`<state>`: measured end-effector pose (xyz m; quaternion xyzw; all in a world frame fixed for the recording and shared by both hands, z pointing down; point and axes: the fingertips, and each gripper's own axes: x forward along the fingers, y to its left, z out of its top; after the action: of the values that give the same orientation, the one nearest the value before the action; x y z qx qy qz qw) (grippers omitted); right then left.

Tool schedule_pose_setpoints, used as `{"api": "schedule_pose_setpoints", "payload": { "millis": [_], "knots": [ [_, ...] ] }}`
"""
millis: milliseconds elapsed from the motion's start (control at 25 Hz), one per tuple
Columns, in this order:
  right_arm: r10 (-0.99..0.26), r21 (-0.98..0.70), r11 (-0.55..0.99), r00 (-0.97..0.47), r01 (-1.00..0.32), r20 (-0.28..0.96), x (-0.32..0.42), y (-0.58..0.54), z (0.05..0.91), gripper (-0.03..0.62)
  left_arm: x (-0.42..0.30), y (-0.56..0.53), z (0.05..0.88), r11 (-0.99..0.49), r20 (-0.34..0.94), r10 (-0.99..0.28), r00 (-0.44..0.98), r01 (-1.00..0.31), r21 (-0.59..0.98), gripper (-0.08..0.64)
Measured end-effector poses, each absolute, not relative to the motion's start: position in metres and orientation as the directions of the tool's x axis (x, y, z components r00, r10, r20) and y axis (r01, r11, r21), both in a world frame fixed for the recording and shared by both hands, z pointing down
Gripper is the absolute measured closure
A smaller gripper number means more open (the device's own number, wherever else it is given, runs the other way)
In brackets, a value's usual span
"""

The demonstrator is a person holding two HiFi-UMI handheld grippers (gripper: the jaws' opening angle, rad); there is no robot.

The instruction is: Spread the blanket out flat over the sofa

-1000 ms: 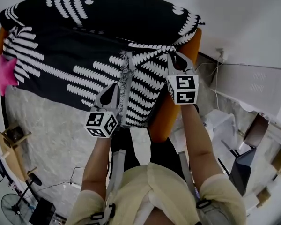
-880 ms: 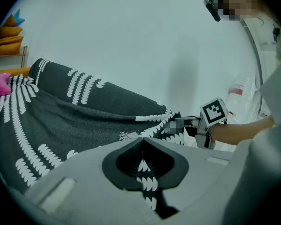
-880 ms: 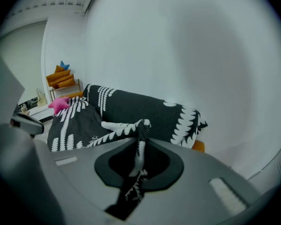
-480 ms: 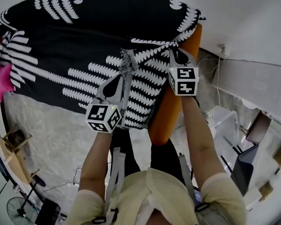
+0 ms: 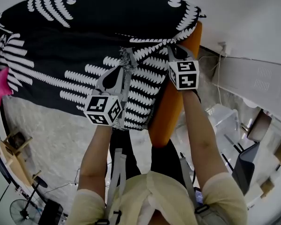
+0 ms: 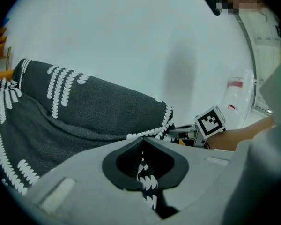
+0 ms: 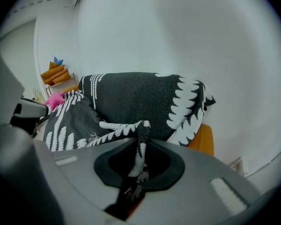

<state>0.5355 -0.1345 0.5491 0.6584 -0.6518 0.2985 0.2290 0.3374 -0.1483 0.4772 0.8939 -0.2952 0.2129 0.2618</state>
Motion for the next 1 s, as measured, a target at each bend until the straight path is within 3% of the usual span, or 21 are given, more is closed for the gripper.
{"api": "schedule_pose_setpoints", "payload": {
  "millis": [160,440,560,1000],
  "knots": [
    [-0.711,-0.169,-0.116,-0.037,-0.979,0.702,0.539,-0.135,0.550,0.552,0.335,-0.150,0.478,-0.688,0.545,-0.417,0.727,-0.645,0.334,0.560],
    [-0.657,-0.130,-0.265,0.081,-0.955,0.749,0.565,-0.119,0.557,0.537,0.329,-0.153,0.479,-0.687,0.554,-0.419,0.719,-0.651,0.324,0.560],
    [-0.651,-0.079,-0.338,0.173,-0.938,0.739,0.594,-0.113,0.567,0.589,0.338,-0.156,0.494,-0.692,0.552,-0.417,0.722,-0.646,0.323,0.560],
    [-0.718,-0.070,-0.213,0.108,-0.974,0.687,0.568,-0.116,0.545,0.588,0.337,-0.149,0.490,-0.698,0.559,-0.410,0.721,-0.643,0.316,0.560]
  ]
}}
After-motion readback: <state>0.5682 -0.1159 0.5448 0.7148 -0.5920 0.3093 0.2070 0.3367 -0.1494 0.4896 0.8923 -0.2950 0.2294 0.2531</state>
